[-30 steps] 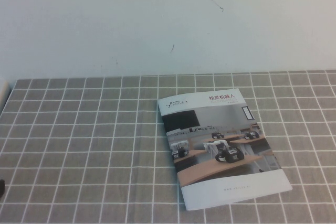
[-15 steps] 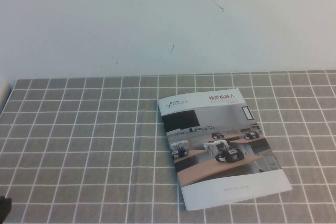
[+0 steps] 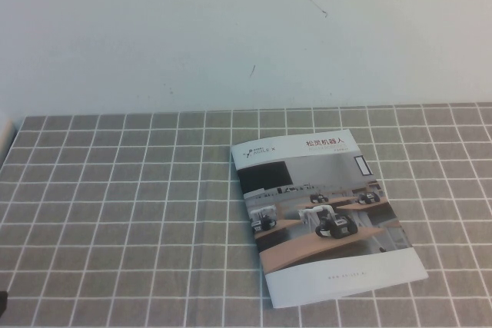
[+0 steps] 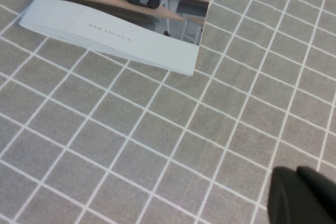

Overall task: Close book
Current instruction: 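Close the open booklet and leave it lying on the table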

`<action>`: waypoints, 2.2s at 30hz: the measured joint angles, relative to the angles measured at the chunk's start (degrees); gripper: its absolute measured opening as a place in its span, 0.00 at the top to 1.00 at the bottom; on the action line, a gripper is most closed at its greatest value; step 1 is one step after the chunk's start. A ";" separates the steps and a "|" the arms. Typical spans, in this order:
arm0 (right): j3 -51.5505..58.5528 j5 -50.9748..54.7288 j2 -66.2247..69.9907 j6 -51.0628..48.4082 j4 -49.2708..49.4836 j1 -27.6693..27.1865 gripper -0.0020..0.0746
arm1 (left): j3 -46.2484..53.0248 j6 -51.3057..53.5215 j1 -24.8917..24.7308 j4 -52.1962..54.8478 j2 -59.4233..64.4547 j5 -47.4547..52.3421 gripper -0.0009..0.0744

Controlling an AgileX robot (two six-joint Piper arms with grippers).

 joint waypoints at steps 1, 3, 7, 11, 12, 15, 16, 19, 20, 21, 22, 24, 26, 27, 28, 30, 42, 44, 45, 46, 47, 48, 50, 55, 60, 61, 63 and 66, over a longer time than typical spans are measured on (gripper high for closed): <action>0.00 0.00 0.00 0.00 0.11 0.00 0.98 | 0.63 -1.06 0.34 1.39 -0.58 -0.63 0.99; 0.00 0.00 0.00 0.00 0.11 0.00 0.98 | 2.72 -3.63 1.27 3.07 -2.32 -2.21 0.99; 0.00 0.00 0.00 0.00 0.23 0.00 0.98 | 7.82 -5.71 2.25 4.87 -6.06 -6.04 0.99; 0.00 0.00 0.00 0.00 0.23 0.00 0.98 | 13.94 -9.36 2.33 6.69 -10.64 -7.04 0.99; 0.00 0.00 0.00 0.00 0.23 0.00 0.98 | 15.70 -10.52 2.33 6.91 -12.13 -7.04 0.99; 0.00 0.00 0.00 0.12 0.23 0.00 0.98 | 17.87 -13.40 2.33 7.15 -15.74 -6.80 0.99; 0.09 0.00 0.00 0.13 0.23 0.00 0.98 | 17.87 -13.65 2.33 7.15 -16.21 -6.59 0.99; 0.09 -0.15 0.00 0.13 0.33 0.00 0.98 | 17.87 -14.33 2.46 7.15 -16.58 -6.59 0.99; 0.09 -0.15 0.00 0.13 0.33 0.00 0.98 | 17.87 -14.59 2.51 7.15 -16.58 -6.59 0.99; 0.09 -0.26 0.00 0.13 0.33 0.00 0.98 | 17.87 -15.04 2.60 7.15 -16.58 -6.59 0.99; 0.09 -0.26 0.00 0.13 0.33 0.00 0.98 | 17.87 -15.67 2.60 7.15 -16.58 -6.59 0.99; 0.09 -0.26 0.00 0.13 0.43 0.00 0.98 | 17.87 -17.19 2.60 7.15 -16.58 -6.59 0.99; 0.09 -0.26 0.00 0.13 0.43 0.00 0.98 | 17.87 -18.09 2.60 7.15 -16.69 -6.59 0.99; 0.09 -0.26 0.00 0.13 0.43 0.00 0.98 | 17.87 -18.57 2.60 7.15 -16.72 -6.59 0.99; 0.09 -0.26 0.00 0.13 0.43 0.00 0.98 | 17.87 -18.82 2.60 7.15 -16.71 -6.59 0.99; 0.09 -0.26 0.00 0.13 0.43 0.00 0.98 | 17.87 -18.94 2.60 7.15 -16.71 -6.59 0.99; 0.09 -0.26 0.00 0.13 0.43 0.00 0.98 | 17.87 -20.08 2.60 7.24 -16.71 -6.59 0.99; 0.09 -0.26 0.00 0.22 0.43 0.00 0.98 | 17.87 -20.08 2.60 7.24 -16.71 -6.59 0.99; 0.09 -0.26 0.00 0.22 0.43 0.00 0.98 | 17.87 -20.08 2.60 7.24 -16.71 -6.59 0.99; 0.09 -0.26 0.00 0.22 0.43 0.00 0.98 | 17.87 -20.08 2.60 7.24 -16.71 -6.59 0.99; 0.09 -0.26 0.00 0.22 0.43 0.00 0.98 | 17.87 -20.08 2.60 7.24 -16.71 -6.59 0.99; 0.09 -0.26 0.00 0.22 0.43 0.00 0.98 | 17.87 -20.08 2.60 7.24 -16.71 -6.59 0.99; 0.09 -0.26 0.00 0.22 0.43 0.00 0.98 | 17.87 -20.08 2.60 7.24 -16.71 -6.59 0.99; 0.09 -0.26 0.00 0.22 0.43 0.00 0.98 | 17.87 -20.08 2.60 7.24 -16.71 -6.59 0.99; 0.09 -1.03 -1.27 -1.35 -0.50 -3.67 0.98 | 17.87 -20.08 2.60 7.24 -16.71 -6.59 0.99; 0.09 -1.87 -1.80 -1.61 -0.60 -5.43 0.98 | 17.87 -20.08 2.60 7.24 -16.71 -6.59 0.99; 0.09 -3.87 -2.79 -2.04 -0.83 -8.75 0.98 | 17.87 -20.08 2.60 7.24 -16.71 -6.59 0.99; 1.02 -8.59 -4.81 -2.39 -0.97 -14.15 0.98 | 17.87 -20.08 2.60 7.24 -16.71 -6.59 0.99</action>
